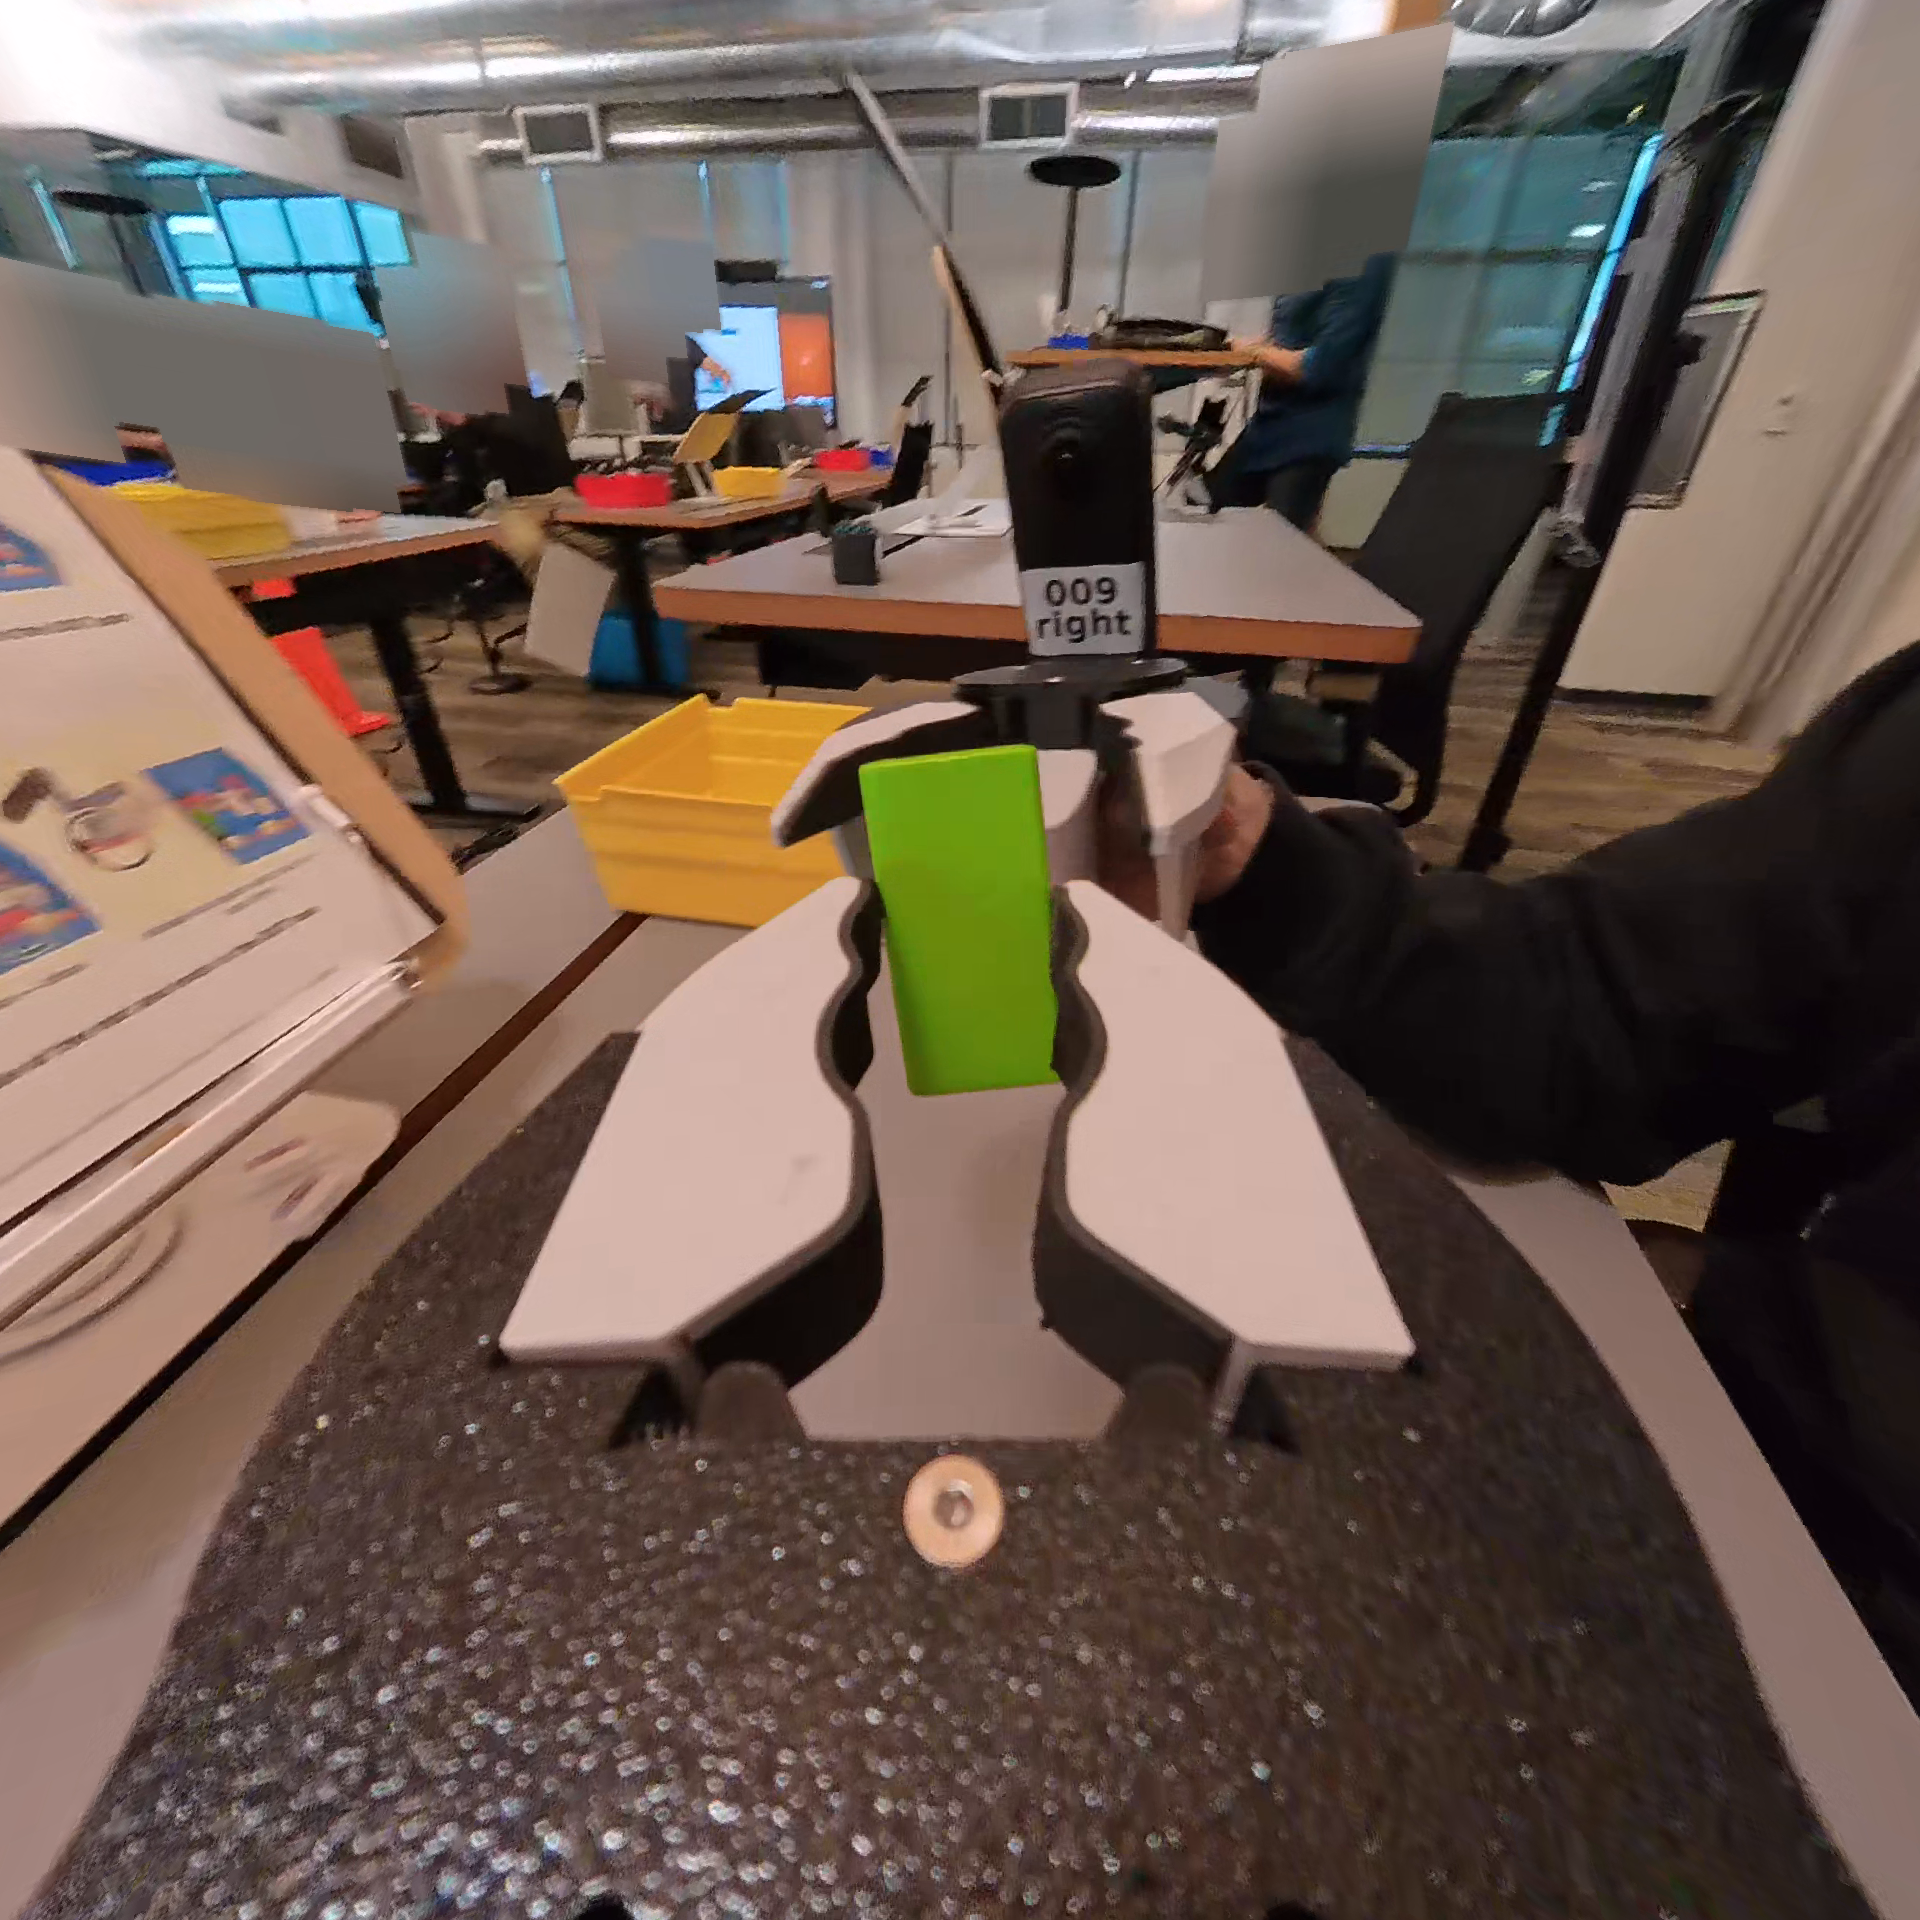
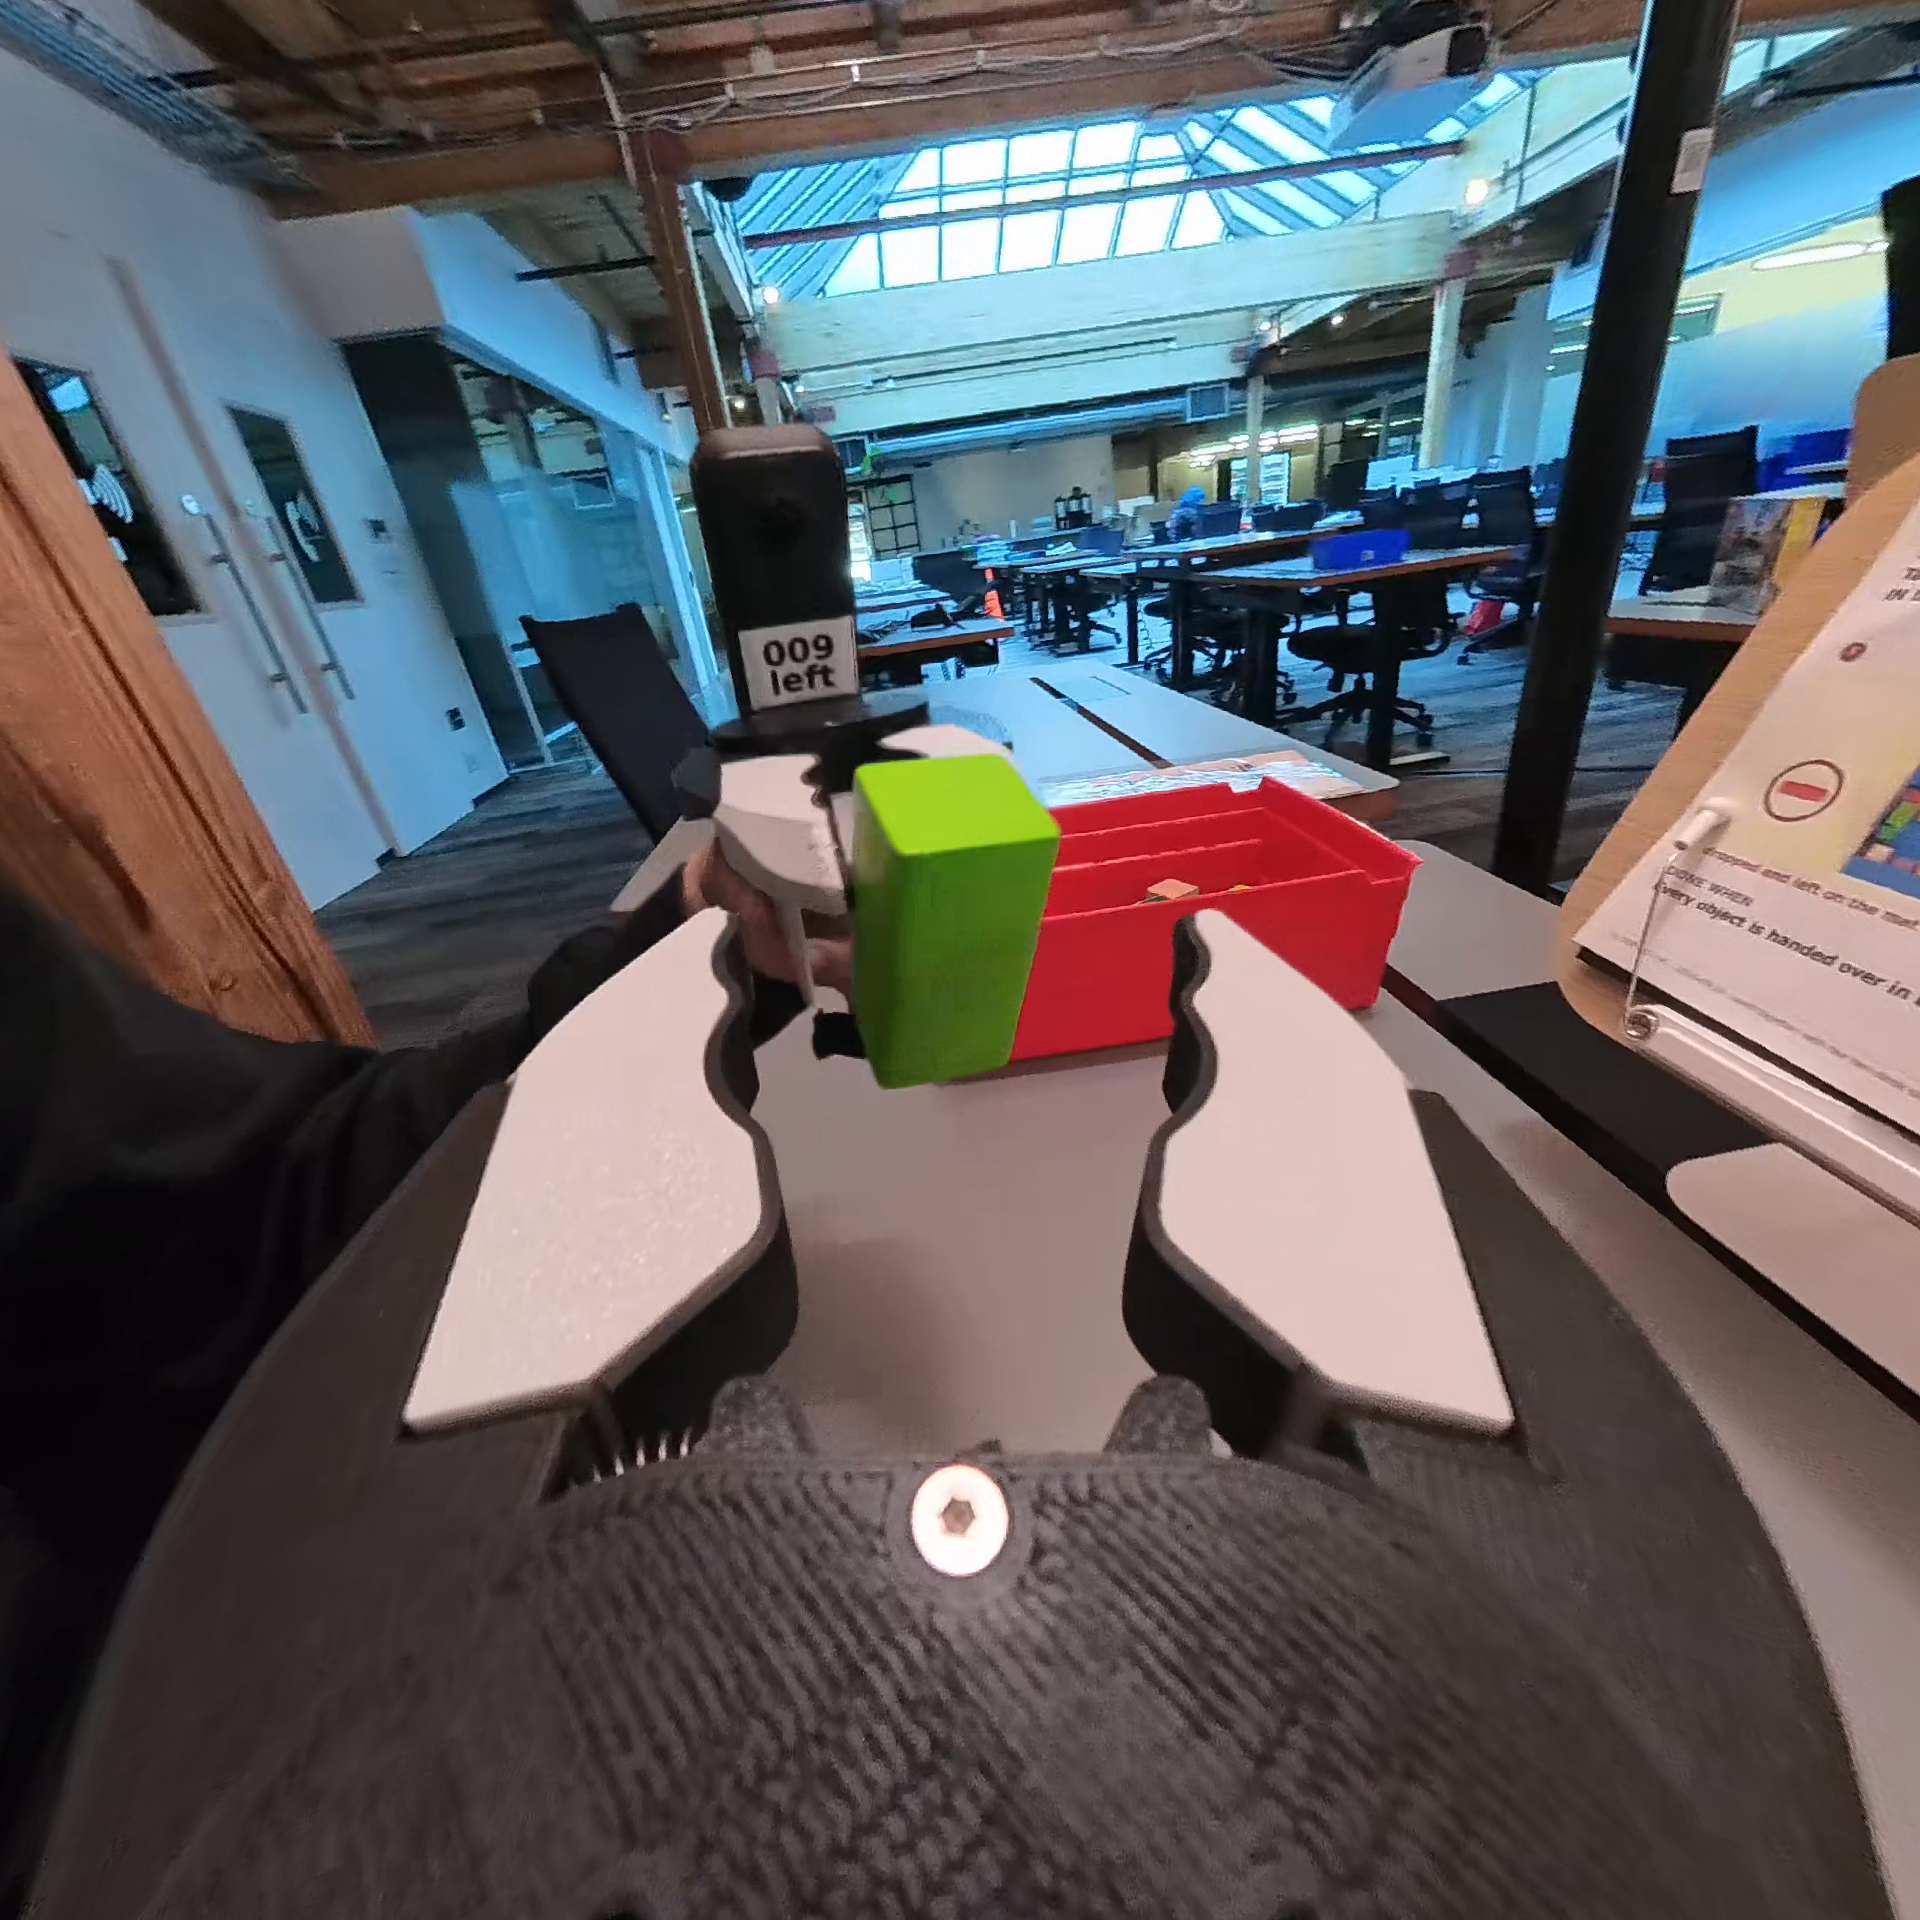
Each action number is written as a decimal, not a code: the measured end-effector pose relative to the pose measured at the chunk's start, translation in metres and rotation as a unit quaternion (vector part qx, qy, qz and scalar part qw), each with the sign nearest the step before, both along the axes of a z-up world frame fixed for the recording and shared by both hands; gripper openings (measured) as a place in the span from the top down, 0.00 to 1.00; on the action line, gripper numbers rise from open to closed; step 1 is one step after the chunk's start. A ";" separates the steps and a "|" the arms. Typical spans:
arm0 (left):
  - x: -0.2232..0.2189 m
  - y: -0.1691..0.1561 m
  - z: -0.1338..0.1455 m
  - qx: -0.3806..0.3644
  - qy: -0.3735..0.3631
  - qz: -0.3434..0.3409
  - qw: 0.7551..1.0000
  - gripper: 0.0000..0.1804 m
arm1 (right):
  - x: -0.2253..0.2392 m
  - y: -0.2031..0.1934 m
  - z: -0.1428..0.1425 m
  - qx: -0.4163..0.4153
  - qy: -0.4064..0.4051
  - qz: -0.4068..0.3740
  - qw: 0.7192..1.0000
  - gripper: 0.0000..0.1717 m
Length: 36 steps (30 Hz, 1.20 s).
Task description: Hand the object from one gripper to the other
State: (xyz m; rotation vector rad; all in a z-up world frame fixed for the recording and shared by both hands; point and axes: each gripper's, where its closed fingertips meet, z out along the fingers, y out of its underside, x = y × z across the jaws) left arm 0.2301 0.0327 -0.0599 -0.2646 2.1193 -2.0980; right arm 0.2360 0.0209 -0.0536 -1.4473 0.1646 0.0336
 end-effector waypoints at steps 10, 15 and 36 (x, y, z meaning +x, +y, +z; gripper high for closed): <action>-0.003 -0.018 -0.006 -0.029 0.011 -0.053 0.998 0.83 | -0.001 0.000 -0.004 0.023 0.040 0.045 0.998 0.72; 0.001 -0.018 -0.007 -0.033 0.013 -0.037 0.999 0.83 | -0.002 0.001 -0.004 -0.003 0.007 0.045 0.999 0.80; 0.041 -0.012 -0.026 0.002 0.072 0.095 0.993 0.82 | 0.156 -0.383 -0.096 -0.301 0.098 -0.619 0.719 0.80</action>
